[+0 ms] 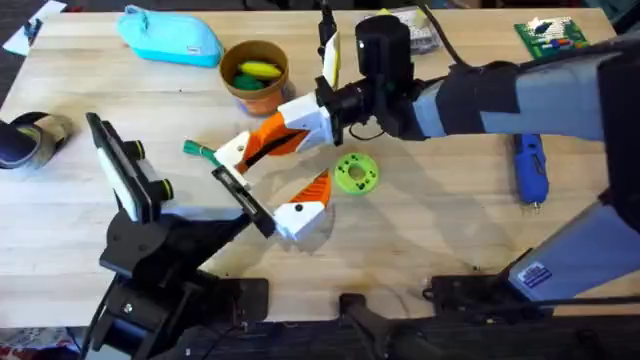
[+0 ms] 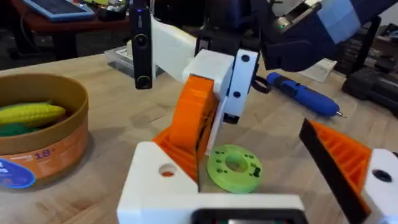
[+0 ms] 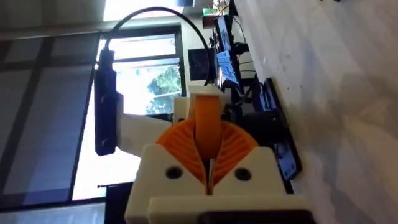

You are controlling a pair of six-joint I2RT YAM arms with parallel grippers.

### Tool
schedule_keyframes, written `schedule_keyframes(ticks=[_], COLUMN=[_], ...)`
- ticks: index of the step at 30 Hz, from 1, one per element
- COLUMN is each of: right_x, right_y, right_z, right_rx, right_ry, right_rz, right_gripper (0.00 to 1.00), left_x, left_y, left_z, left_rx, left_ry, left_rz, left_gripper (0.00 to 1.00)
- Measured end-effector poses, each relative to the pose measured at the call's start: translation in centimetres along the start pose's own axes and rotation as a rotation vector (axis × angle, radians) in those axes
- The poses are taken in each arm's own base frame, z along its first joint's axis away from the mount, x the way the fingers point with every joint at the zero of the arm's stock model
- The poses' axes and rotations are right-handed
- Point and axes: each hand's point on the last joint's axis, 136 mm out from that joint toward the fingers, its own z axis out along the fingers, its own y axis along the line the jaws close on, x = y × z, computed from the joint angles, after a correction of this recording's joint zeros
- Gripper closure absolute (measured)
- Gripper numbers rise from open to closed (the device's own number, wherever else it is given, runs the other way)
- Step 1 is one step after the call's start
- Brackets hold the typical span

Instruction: Pick up the gripper from the table and insert it into the empty holder that is missing its gripper. Then pick up a screw, insert it into the mounting hole, and use the screwdriver to tighten it. Finally, clean up the table by picking up the vegetable and placing it into the bucket.

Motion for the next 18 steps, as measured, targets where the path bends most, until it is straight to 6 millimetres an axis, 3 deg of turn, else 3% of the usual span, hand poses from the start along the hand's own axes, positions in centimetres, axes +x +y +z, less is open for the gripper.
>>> schedule_keyframes(ticks=[18], right_x=[0.02], right_y=[0.18], right_z=[0.27], right_rx=[-0.001], right_ry=[0.006], right_rz=[-0.005], right_gripper=[0.991], left_x=[-0.04], left_y=[0.20], left_z=[0.00], left_rx=[-0.012], left_ry=[-0.002], left_rz=[0.000], left_gripper=[0.010])
